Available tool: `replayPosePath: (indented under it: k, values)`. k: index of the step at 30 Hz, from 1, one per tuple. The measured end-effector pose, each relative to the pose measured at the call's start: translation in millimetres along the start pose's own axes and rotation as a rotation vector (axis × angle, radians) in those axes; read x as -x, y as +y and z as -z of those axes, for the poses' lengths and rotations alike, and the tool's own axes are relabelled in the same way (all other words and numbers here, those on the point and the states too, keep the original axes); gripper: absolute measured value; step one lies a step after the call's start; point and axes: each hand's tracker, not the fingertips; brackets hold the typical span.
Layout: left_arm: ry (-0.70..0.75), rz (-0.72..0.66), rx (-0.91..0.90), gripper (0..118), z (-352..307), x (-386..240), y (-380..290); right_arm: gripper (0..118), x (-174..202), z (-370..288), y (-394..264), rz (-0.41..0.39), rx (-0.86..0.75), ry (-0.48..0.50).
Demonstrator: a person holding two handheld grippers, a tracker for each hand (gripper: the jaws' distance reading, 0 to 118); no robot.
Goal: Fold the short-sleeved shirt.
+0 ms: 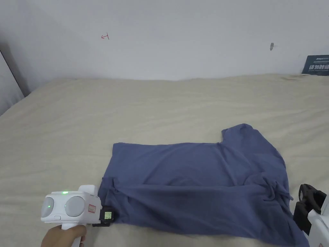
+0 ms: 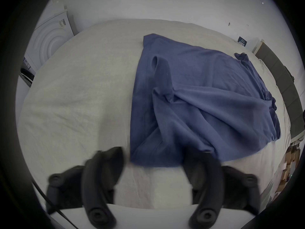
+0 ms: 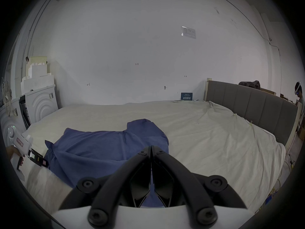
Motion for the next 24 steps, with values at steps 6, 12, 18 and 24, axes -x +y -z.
replayPosePath:
  k: [6, 12, 18, 24]
  values:
    - [-0.073, -0.024, -0.007, 9, -8.9, -0.8, 0.7, 0, -6.7, -3.5, -0.1, -0.005, 0.009, -0.004]
    - [-0.1, -0.014, -0.063, 7, -25.2, 6.4, 1.5, 0, -25.7, -0.7, 1.7, 0.035, 0.091, -0.02]
    - [-0.133, -0.018, -0.091, 6, -42.0, 11.8, 4.1, 1, -48.1, 29.2, -12.9, 0.095, 0.329, -0.007]
    - [-0.132, -0.014, -0.093, 6, -37.9, 9.8, 1.9, 78, -53.7, 59.7, -39.7, 0.148, 0.47, 0.038]
